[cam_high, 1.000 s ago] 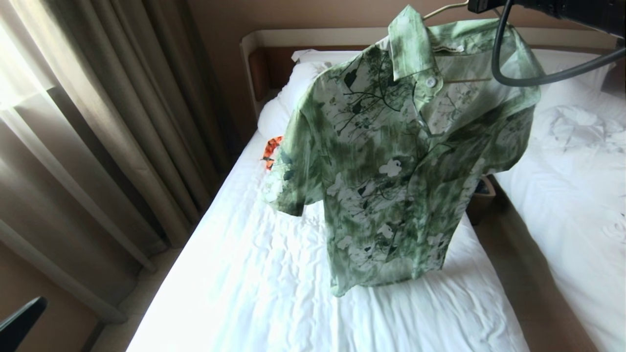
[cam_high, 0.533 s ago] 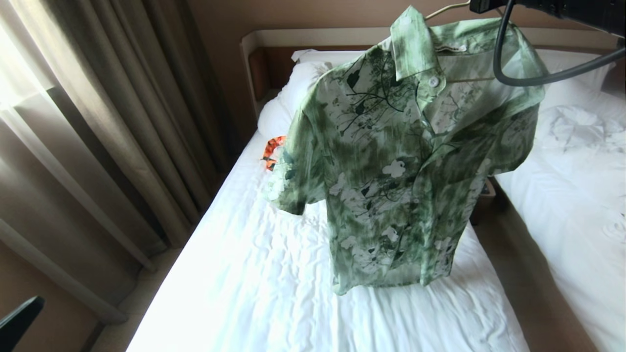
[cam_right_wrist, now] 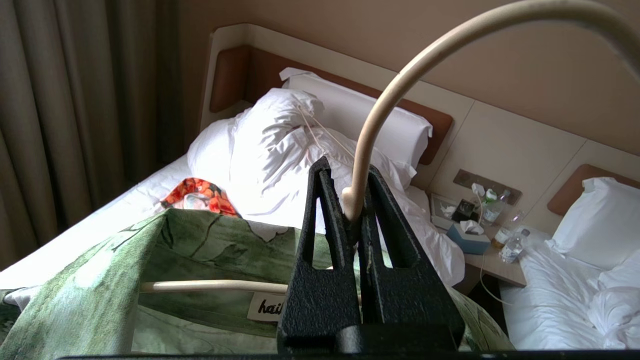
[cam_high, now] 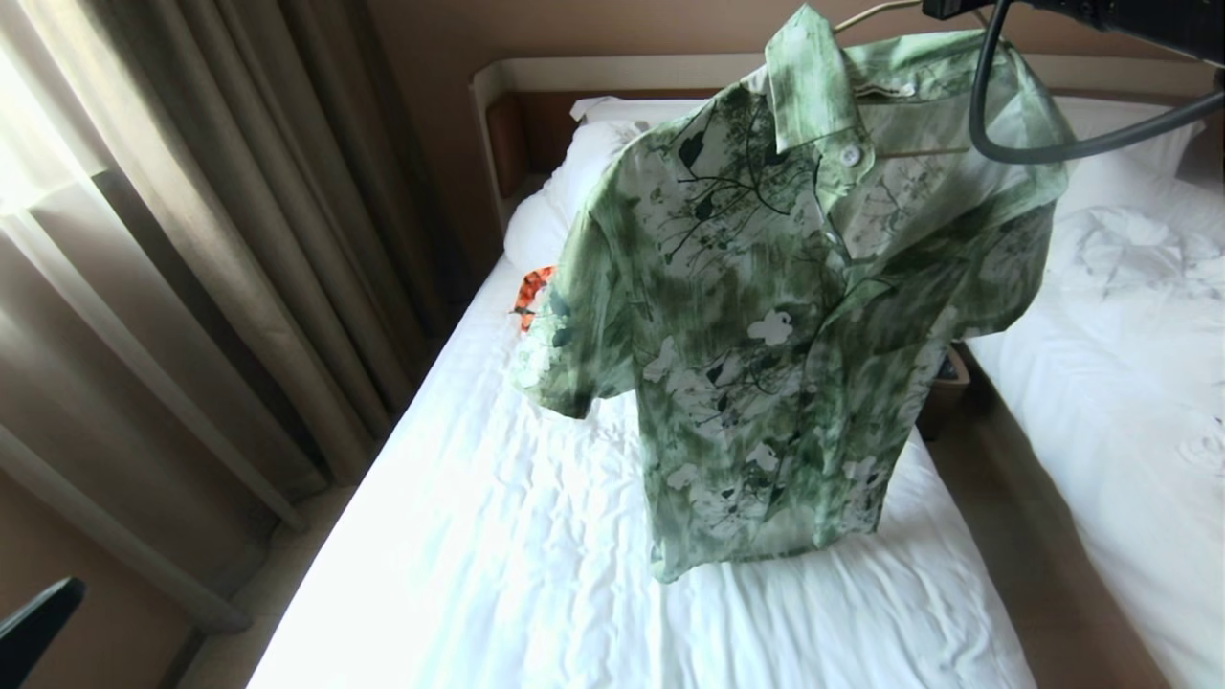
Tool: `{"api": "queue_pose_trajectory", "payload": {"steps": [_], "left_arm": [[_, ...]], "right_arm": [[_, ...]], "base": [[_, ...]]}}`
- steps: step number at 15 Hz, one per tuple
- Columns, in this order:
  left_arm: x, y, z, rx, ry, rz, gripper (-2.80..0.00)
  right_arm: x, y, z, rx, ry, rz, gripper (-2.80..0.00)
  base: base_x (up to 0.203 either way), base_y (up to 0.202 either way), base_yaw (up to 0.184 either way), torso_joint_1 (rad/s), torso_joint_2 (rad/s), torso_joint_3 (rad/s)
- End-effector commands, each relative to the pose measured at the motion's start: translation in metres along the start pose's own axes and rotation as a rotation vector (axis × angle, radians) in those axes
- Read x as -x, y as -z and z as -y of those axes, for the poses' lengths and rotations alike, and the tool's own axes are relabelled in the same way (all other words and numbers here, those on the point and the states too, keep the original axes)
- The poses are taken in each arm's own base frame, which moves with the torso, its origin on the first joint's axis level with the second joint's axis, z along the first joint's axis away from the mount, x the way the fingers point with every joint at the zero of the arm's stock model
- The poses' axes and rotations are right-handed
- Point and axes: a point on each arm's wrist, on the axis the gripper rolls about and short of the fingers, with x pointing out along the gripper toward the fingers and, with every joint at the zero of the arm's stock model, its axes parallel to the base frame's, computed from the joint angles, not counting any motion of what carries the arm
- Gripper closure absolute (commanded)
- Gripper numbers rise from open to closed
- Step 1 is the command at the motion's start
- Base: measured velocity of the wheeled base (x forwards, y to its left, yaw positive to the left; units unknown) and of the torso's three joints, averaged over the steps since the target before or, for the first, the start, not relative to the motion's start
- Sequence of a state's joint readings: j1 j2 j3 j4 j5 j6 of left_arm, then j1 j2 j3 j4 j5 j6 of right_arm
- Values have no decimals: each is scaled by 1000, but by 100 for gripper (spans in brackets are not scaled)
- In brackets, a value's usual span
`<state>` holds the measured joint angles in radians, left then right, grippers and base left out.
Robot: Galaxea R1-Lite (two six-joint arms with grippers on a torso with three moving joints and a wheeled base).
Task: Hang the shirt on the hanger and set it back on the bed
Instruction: Take the clothes hanger out of the clothes
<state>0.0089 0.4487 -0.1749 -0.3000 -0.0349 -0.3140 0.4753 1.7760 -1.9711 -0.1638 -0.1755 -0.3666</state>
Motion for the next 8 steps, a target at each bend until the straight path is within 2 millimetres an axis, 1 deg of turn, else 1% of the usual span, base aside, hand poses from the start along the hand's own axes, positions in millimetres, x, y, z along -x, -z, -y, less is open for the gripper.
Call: {"api": "queue_pose_trajectory", "payload": {"steps": [1, 5, 8], "left_arm": [[0, -5, 2, 1, 5, 18, 0], [1, -8, 3, 2, 2, 1, 0], [2, -16, 7, -5, 67, -17, 0]], "right_arm": [[1, -1, 1, 1, 3, 1, 0], [0, 0, 0, 1, 2, -2, 0], [-1, 5, -11, -8, -15, -41, 0]], "base": [[0, 0, 0, 0, 0, 0], [0, 0, 0, 0, 0, 0], [0, 0, 0, 0, 0, 0]]}}
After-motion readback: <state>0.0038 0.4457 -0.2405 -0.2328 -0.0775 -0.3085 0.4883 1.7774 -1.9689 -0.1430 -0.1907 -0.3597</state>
